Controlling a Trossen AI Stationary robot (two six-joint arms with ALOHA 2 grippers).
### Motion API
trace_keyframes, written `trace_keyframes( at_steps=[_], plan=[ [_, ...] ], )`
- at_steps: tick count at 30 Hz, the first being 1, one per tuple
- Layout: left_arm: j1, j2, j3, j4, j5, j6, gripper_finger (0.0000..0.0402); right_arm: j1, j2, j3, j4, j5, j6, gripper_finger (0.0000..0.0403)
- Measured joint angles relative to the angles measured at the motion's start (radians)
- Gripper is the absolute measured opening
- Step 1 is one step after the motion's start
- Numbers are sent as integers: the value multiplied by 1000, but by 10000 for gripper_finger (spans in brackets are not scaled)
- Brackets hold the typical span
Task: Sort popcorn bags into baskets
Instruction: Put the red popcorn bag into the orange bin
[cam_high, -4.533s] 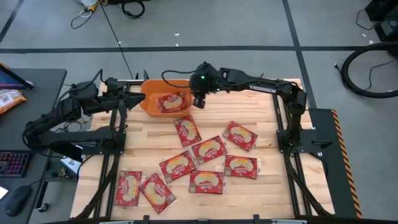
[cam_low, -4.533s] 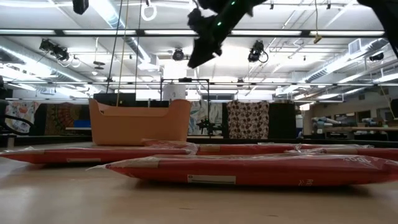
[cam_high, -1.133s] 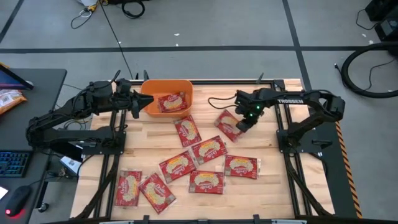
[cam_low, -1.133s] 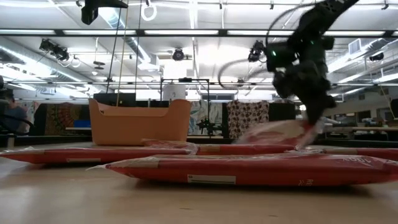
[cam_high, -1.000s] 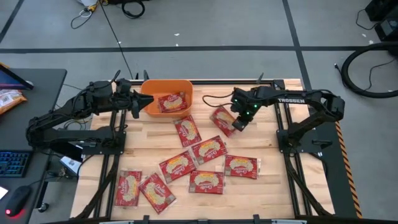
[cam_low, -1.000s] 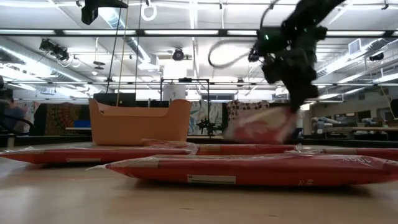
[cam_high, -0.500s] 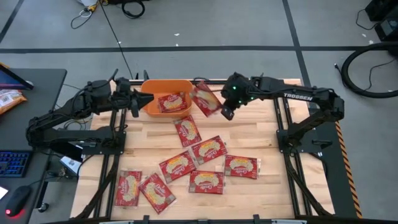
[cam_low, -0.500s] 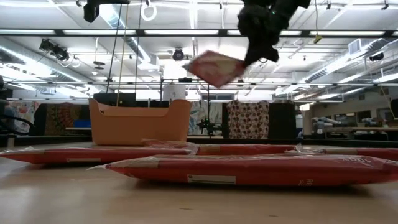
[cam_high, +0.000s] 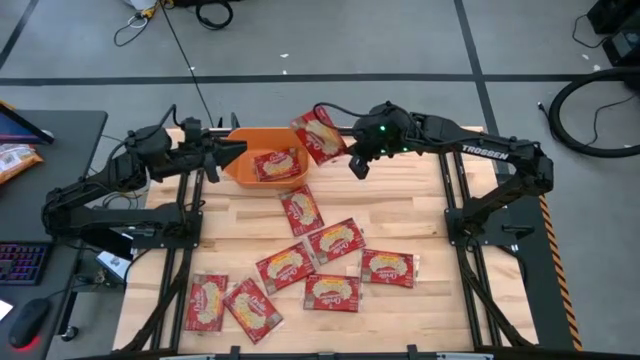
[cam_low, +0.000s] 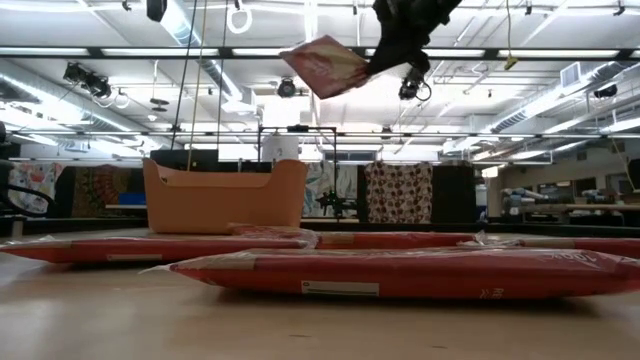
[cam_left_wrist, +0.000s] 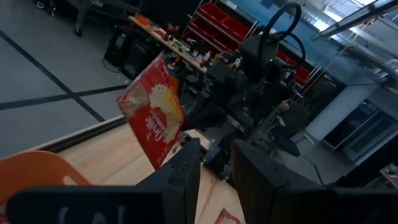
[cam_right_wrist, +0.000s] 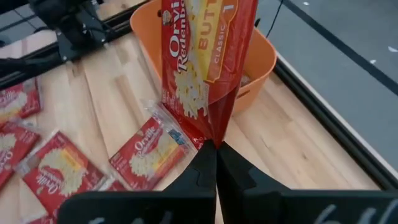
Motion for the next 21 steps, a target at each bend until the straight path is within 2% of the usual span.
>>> trace_keyframes(
  at_steps=[6,12,21],
  plan=[
    [1,0,0,1,13,-19,96,7,139,124,-42,7,-44,2],
    [1,0,0,1,26,-21,96,-6,319,316,-51,10,-128,2],
    [1,0,0,1,27,-48,96,-42,535,522,-31,12,-367,3]
  ],
)
